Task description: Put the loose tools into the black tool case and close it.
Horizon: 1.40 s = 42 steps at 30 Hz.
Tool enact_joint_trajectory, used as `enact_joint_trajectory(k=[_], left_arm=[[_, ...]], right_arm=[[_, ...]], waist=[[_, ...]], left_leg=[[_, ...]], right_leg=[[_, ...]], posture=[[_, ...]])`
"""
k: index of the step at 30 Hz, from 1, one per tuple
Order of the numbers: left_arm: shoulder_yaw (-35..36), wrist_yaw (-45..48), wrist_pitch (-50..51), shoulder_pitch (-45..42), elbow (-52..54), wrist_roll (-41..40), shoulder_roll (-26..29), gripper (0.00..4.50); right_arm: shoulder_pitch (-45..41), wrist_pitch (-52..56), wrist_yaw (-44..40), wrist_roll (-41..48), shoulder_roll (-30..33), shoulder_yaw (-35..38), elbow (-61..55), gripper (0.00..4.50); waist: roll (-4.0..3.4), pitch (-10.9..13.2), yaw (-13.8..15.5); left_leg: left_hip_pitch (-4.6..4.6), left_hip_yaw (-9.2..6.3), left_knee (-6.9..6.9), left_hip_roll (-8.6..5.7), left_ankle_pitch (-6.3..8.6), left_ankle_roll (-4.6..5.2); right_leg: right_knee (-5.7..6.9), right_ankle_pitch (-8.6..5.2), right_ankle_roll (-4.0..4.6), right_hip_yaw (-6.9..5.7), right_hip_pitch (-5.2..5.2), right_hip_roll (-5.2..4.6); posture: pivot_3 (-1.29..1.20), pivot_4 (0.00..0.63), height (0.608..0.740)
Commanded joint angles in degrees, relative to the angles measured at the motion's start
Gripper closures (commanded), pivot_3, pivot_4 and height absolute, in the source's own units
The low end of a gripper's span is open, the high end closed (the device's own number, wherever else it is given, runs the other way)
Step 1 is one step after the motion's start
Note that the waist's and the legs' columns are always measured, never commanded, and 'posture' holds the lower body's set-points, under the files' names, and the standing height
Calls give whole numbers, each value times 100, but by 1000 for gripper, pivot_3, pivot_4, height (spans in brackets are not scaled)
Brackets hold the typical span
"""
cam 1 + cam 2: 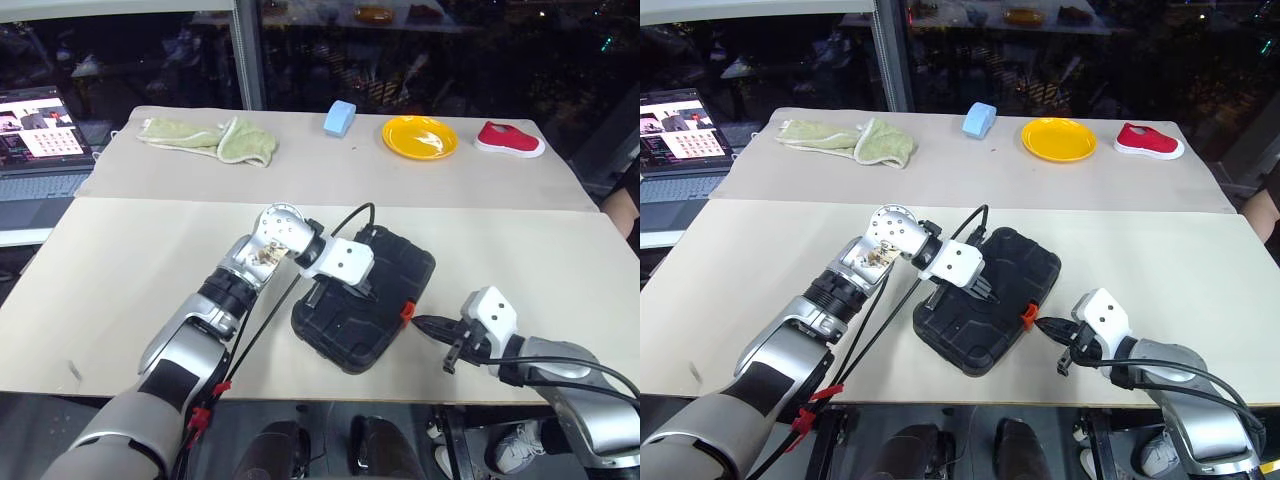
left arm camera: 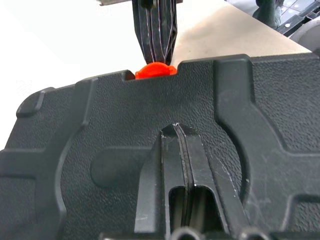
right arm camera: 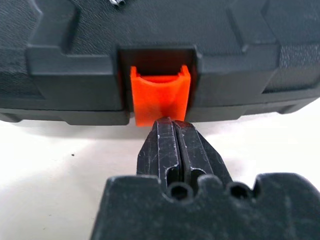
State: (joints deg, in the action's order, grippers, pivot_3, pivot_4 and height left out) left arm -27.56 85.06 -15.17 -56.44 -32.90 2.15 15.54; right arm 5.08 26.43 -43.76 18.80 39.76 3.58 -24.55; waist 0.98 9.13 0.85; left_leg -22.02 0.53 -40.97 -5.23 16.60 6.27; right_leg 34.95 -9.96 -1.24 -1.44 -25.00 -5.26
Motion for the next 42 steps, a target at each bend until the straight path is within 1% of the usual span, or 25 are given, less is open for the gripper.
enact_joint_trajectory(k=[1, 3, 8, 12, 20, 30, 33, 39, 42], left_arm=[[-304, 57, -14, 106, -204, 309, -49, 4500], [-301, 47, -17, 99, -218, 311, -60, 4500], [-283, 41, -56, 89, -266, 321, -42, 4500], [-279, 38, -83, 81, -299, 330, -41, 4500], [-276, 33, -142, 46, -375, 335, -51, 4500], [-295, 2, -186, 85, -352, 354, -51, 4500], [-296, 1, -190, 86, -346, 358, -35, 4500], [-297, 0, -181, 84, -328, 361, -23, 4500], [-293, -3, -174, 79, -327, 361, -18, 4500]], right_arm=[[-275, -79, 20, 0, -90, -140, -122, 4470], [-244, -79, -3, -5, -41, -83, -150, 4470], [31, 19, -86, 225, 88, 357, -336, 4470], [301, -84, -125, 183, 130, 418, -385, 4470], [483, 209, -114, 763, 148, 1004, -873, 4470], [313, 324, 37, 928, 23, 862, -984, 4470], [285, 305, 48, 895, 6, 811, -947, 4470], [221, 178, 96, 634, -57, 433, -719, 4470], [228, 154, 118, 630, -64, 473, -713, 4470]], waist=[[0, 0, -16], [0, 0, -11], [0, 0, 14], [0, 0, 50], [0, 0, 72], [0, 0, 82], [0, 0, 84], [0, 0, 88], [0, 0, 85]], left_leg=[[1, 0, 0, 0, 0, -1], [-1, 0, 0, 0, -1, -1], [-6, 0, 0, -1, 1, 1], [-7, 0, 1, -1, 3, 2], [-7, 0, 0, -1, 10, -11], [-8, 0, 0, -1, 10, -9], [-8, -1, 1, -1, 11, -9], [-8, -1, 1, 0, 10, -9], [-7, 0, 0, -1, 8, -4]], right_leg=[[1, 0, 0, 0, 0, 0], [2, 0, 0, 0, -1, 0], [0, 1, 2, -1, -4, -1], [-3, 1, 2, -1, -5, -1], [-3, 1, 1, -1, -3, -1], [-4, 0, 1, -1, -3, -1], [-4, 0, 1, -1, -3, -1], [-4, 0, 1, -2, -4, -1], [-5, 0, 1, -1, -3, -1]], posture=[[0, 150, 732], [0, 150, 732], [0, 150, 732], [0, 150, 732], [0, 150, 732], [0, 150, 732], [0, 150, 732], [0, 150, 732], [0, 150, 732]])
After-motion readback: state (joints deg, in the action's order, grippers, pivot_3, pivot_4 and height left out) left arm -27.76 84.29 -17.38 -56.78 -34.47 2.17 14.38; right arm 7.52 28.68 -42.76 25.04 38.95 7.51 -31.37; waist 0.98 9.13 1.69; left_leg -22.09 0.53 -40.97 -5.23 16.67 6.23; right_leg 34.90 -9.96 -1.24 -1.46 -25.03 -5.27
